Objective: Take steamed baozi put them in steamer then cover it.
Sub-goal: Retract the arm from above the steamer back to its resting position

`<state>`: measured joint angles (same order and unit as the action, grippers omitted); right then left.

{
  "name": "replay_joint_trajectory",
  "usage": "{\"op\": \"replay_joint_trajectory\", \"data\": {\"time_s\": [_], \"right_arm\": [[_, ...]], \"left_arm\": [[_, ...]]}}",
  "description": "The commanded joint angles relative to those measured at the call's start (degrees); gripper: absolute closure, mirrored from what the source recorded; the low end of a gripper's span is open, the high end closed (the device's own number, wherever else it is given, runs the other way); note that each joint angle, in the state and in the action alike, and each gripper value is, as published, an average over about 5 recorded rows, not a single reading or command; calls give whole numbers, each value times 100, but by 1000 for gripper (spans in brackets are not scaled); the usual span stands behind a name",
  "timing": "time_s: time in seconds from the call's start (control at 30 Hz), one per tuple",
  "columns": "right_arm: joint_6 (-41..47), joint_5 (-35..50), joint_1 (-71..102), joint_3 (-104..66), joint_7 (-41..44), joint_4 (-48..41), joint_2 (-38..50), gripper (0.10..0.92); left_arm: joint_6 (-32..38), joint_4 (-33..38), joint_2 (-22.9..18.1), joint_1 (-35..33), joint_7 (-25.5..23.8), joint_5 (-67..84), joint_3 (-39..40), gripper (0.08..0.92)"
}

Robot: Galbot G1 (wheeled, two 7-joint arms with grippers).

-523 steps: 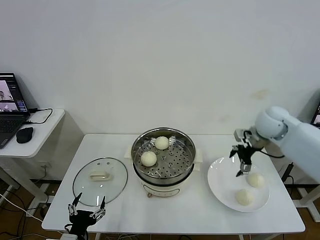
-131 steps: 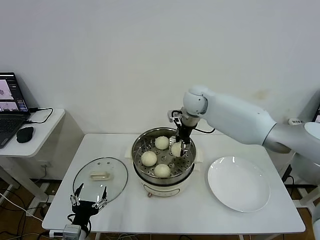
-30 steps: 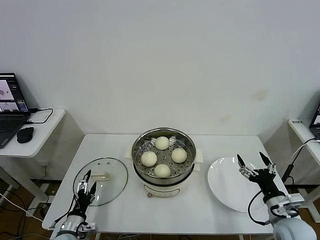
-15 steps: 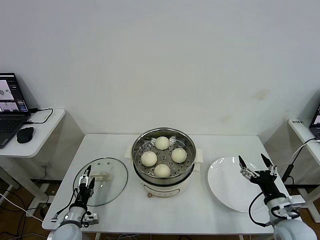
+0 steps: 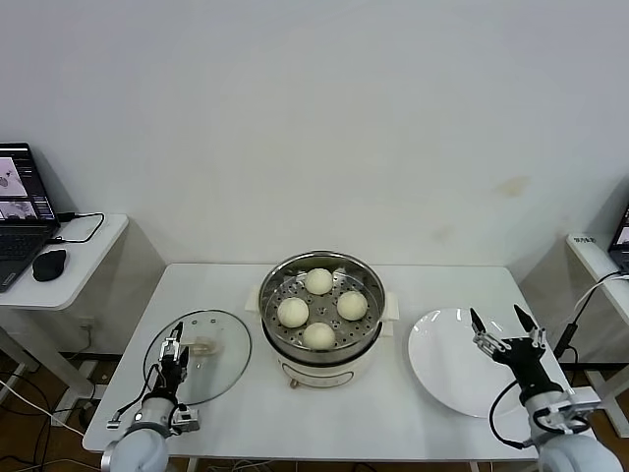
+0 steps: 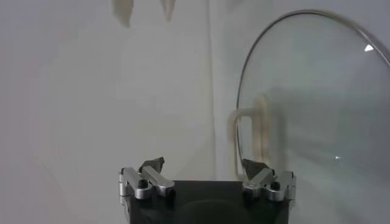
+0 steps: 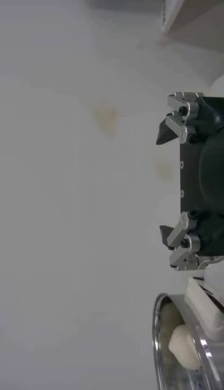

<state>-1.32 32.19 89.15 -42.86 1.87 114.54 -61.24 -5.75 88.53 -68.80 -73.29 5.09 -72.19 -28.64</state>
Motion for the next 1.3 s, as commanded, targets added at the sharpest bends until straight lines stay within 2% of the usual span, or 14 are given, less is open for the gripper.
{"op": "replay_joint_trajectory", "data": {"time_s": [0.03,0.53,1.03,1.13,1.3], "right_arm": [[-27,-12,9,9,12,-32,-13,203],[-33,-6,-129,74,23,-187,11,202],[-34,3,-262,126,36,-345,32,203],[-35,4,-278,133,43,-374,40,202],[-29,8,-320,150,50,-406,57,203]], "left_arm": [[-496,-119,-75,206,-52,33,81,177],[-578,-511,-222,590,165,92,148,177],[-445,-850,-260,672,424,91,248,186],[-441,-858,-259,672,438,93,239,242],[-421,-861,-262,662,443,93,222,389]]}}
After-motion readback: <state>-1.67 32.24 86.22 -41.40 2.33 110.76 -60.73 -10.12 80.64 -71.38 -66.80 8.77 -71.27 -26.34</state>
